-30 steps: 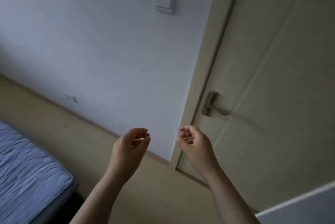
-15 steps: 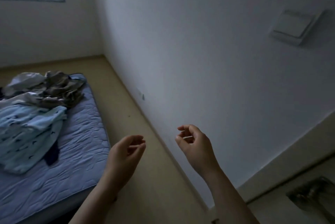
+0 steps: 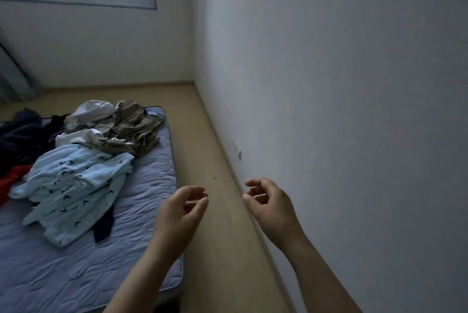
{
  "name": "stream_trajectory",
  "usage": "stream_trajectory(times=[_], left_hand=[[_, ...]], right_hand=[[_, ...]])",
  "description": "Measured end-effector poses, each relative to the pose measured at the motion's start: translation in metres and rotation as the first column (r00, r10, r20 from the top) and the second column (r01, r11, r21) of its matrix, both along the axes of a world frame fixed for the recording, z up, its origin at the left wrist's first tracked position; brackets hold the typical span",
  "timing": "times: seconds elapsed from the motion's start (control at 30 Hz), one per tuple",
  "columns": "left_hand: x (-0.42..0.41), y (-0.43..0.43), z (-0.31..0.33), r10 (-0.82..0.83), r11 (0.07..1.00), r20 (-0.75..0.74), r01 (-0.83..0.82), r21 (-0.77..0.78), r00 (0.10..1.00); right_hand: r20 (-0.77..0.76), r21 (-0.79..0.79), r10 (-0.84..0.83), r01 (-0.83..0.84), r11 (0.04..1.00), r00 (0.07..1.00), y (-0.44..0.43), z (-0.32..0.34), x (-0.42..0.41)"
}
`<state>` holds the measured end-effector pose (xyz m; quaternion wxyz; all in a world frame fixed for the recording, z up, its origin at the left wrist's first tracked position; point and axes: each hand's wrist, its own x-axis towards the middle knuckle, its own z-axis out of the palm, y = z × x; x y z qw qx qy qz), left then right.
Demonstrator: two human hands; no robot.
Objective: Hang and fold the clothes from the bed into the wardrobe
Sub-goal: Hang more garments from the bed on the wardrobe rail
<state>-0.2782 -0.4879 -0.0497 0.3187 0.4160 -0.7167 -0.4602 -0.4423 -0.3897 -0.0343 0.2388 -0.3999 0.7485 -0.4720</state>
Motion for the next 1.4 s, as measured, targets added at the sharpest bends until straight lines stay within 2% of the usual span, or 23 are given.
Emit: stream_trajectory(times=[0.4, 0.73, 1.0, 1.4], left_hand=[[-0.073, -0.132, -0.010, 0.047, 0.999, 0.030, -0.048, 0.024, 0.998], [-0.154, -0.225, -0.007, 0.265, 0.962, -0.004, -0.264, 0.065, 0.964], [-0.162, -0.306, -0.016, 0.388, 0.917, 0.024, -0.388, 0.090, 0.921], [-0.151, -0.490, -0.031, 0.466, 0.877, 0.034, -0.466, 0.113, 0.884]], right_hand=[[-0.003, 0.011, 0.047, -0.047, 0.999, 0.999, -0.139, -0.007, -0.087], [-0.035, 0.010, 0.266, -0.266, 0.964, 0.963, -0.278, -0.009, -0.181], [-0.089, 0.058, 0.417, -0.413, 0.909, 0.905, -0.388, -0.018, -0.198], [-0.115, 0.087, 0.467, -0.459, 0.884, 0.877, -0.586, -0.022, -0.192]])
